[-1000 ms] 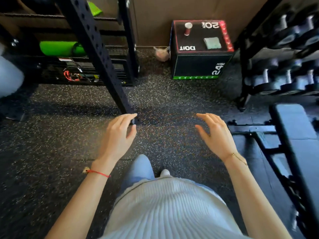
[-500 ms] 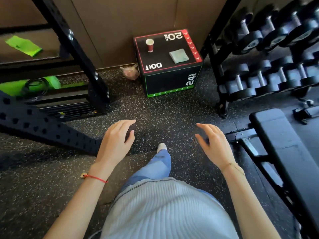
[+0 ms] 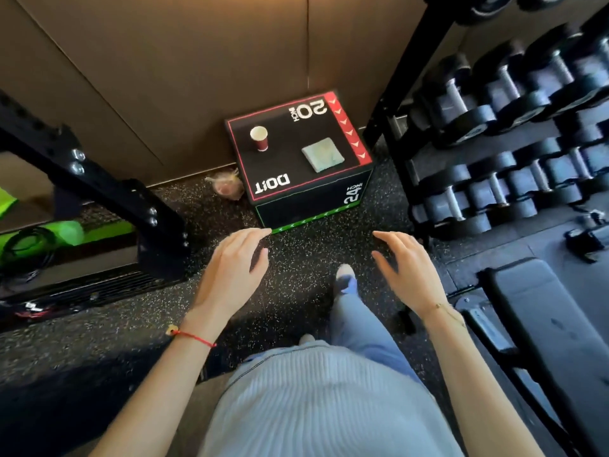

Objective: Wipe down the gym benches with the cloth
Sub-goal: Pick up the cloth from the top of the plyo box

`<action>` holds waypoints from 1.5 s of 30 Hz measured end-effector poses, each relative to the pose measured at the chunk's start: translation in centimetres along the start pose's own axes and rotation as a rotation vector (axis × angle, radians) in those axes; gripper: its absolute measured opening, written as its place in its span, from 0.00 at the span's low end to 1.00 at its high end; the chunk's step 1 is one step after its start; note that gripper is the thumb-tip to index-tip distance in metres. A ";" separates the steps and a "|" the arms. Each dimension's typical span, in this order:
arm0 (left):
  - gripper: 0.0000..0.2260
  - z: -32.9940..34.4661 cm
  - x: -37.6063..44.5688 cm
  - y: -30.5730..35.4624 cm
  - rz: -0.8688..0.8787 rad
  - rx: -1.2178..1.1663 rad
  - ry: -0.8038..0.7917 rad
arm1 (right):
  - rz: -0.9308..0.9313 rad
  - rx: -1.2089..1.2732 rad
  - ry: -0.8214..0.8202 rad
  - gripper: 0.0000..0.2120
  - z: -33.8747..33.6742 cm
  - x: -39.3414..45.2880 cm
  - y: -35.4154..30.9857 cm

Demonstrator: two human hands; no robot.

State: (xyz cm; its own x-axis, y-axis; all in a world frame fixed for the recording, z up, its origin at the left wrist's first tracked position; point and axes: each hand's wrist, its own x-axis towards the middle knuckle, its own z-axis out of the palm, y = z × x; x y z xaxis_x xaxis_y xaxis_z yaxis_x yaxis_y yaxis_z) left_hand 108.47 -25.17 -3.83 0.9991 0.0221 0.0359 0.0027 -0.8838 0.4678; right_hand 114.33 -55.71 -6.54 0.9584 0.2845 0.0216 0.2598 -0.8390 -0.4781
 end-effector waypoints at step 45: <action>0.14 36.1 50.6 -21.8 -0.324 -0.030 0.020 | -0.109 -0.381 -0.352 0.34 44.4 60.6 25.6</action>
State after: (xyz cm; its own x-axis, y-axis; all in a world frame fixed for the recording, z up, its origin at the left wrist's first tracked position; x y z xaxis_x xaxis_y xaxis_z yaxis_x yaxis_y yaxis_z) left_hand 160.47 -21.64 -44.13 0.9455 0.3090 -0.1022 0.3187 -0.8151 0.4838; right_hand 173.85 -39.37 -56.41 0.8431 0.4628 -0.2736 0.4427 -0.8864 -0.1353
